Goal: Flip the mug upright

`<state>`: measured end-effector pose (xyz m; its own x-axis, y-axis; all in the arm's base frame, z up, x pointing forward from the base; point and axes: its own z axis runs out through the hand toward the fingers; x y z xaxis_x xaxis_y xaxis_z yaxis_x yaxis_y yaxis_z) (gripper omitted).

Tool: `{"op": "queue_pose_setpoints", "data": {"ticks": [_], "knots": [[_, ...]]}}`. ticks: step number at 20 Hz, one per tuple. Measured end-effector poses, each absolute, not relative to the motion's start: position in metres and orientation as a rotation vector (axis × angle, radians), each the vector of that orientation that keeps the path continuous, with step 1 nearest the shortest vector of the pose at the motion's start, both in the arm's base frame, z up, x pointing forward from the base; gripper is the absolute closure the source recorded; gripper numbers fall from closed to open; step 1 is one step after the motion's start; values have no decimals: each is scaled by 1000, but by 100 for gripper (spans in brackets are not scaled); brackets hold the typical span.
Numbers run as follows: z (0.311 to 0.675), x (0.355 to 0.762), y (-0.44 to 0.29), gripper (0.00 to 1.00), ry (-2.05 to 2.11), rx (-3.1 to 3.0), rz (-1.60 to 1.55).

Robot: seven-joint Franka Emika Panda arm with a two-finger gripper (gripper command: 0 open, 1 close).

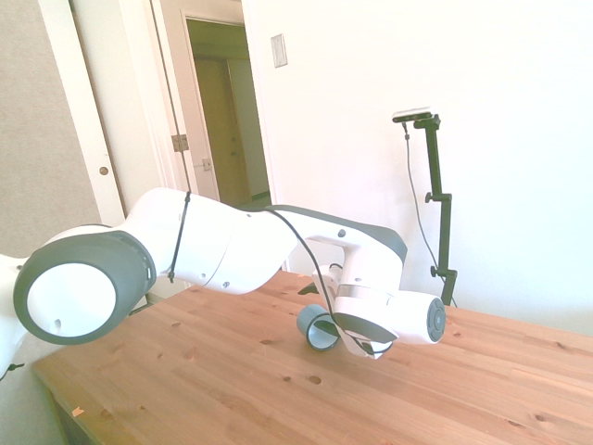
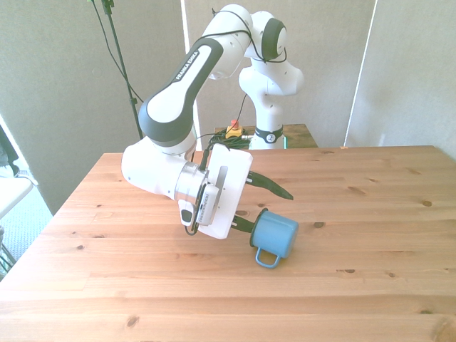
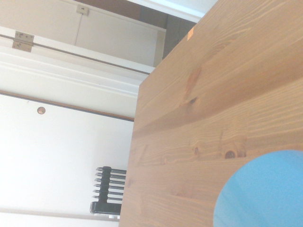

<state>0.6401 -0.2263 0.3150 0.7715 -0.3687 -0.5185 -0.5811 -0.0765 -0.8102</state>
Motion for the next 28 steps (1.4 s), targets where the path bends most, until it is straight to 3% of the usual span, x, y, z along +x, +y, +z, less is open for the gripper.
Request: {"op": "queue_pose_setpoints", "data": {"ticks": [28], "knots": [[303,626,-227,0,799,-1615,183]]}}
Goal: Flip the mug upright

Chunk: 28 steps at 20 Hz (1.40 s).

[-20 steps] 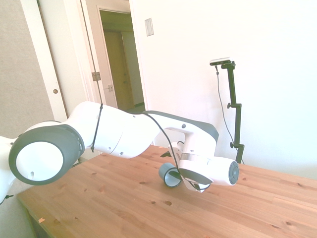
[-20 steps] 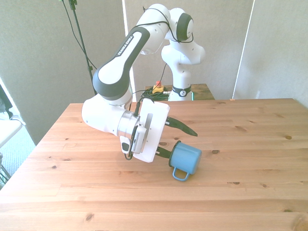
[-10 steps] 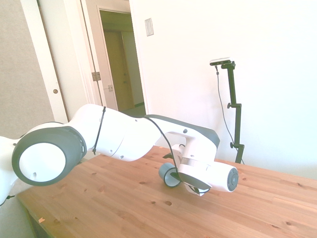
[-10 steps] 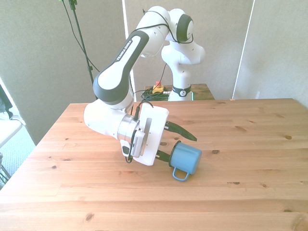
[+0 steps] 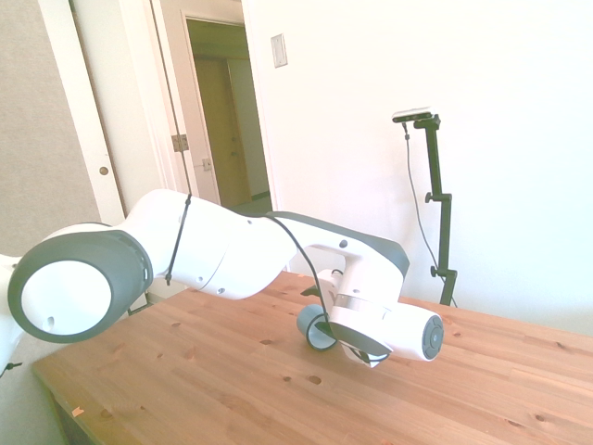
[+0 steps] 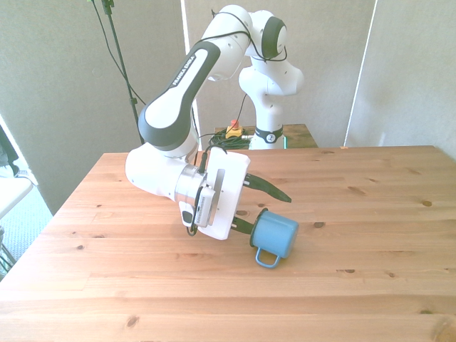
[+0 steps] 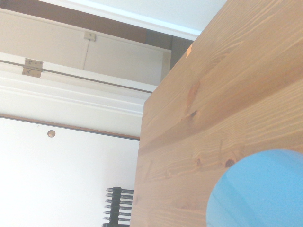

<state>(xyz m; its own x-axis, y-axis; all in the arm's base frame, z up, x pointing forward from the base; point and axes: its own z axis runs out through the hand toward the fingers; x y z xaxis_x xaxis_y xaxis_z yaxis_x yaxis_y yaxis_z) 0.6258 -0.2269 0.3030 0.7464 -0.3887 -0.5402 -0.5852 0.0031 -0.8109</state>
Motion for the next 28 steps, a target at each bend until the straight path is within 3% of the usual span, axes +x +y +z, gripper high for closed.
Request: {"op": "queue_pose_setpoints", "data": {"ticks": [16,17,28], "knots": [[303,620,-235,0,826,-1617,163],[303,620,-235,100,826,-1617,163],[299,620,-235,100,829,-1615,169]]}}
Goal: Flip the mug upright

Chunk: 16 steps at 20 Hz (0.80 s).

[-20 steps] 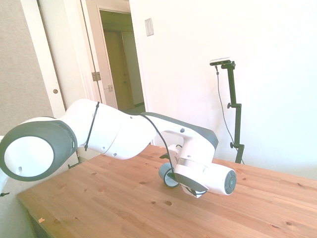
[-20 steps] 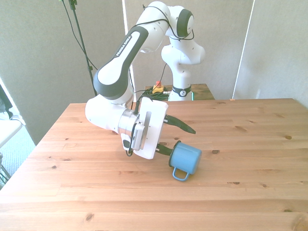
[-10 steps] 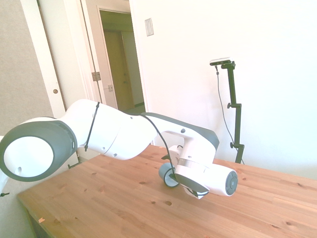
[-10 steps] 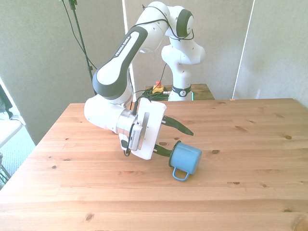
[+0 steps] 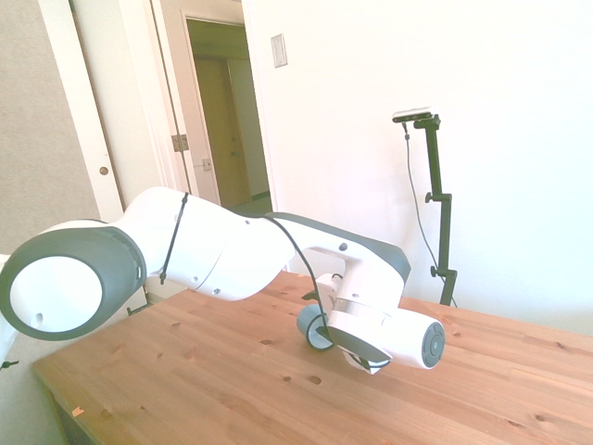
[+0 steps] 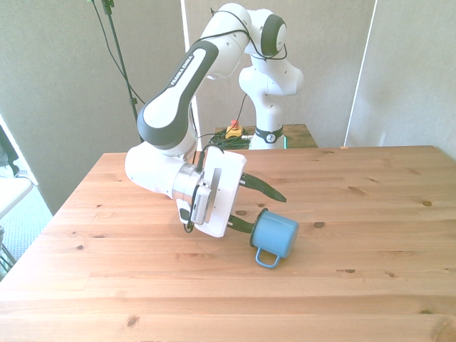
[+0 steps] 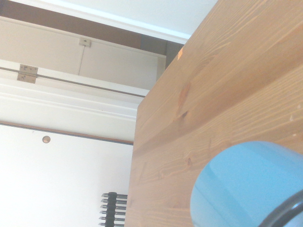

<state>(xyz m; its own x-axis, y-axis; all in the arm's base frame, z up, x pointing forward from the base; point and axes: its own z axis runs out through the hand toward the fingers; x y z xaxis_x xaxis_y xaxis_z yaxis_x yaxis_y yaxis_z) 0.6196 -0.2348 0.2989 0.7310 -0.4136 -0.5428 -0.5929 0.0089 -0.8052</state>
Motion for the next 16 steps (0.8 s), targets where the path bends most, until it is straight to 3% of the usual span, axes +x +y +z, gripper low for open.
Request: {"op": "queue_pose_setpoints", "data": {"ticks": [16], "knots": [[291,627,-245,100,844,-1618,170]]}}
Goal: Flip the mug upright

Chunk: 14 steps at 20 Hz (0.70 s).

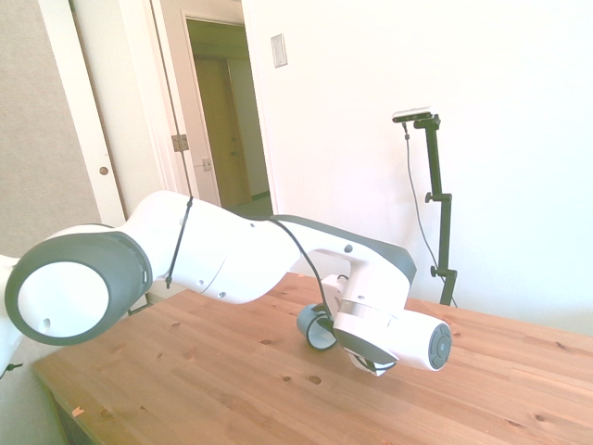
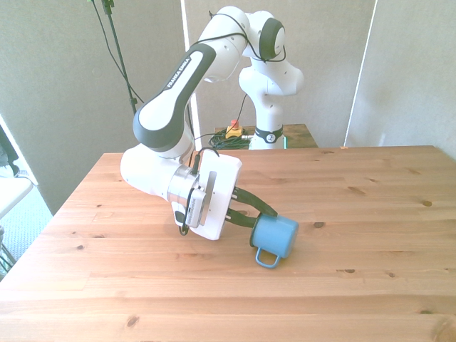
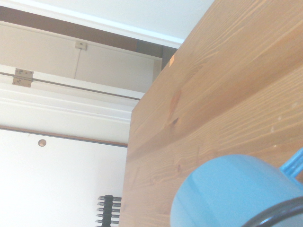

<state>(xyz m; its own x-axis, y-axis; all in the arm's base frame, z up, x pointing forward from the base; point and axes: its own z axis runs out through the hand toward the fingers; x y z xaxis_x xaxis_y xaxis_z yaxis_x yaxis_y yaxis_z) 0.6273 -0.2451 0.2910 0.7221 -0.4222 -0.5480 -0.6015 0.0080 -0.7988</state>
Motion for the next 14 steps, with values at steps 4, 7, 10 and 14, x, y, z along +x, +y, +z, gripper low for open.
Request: {"op": "queue_pose_setpoints", "data": {"ticks": [4,7,10,14], "knots": [[293,632,-247,100,839,-1616,168],[295,632,-248,100,837,-1612,170],[295,630,-251,100,837,-1609,170],[295,630,-251,100,837,-1608,170]]}}
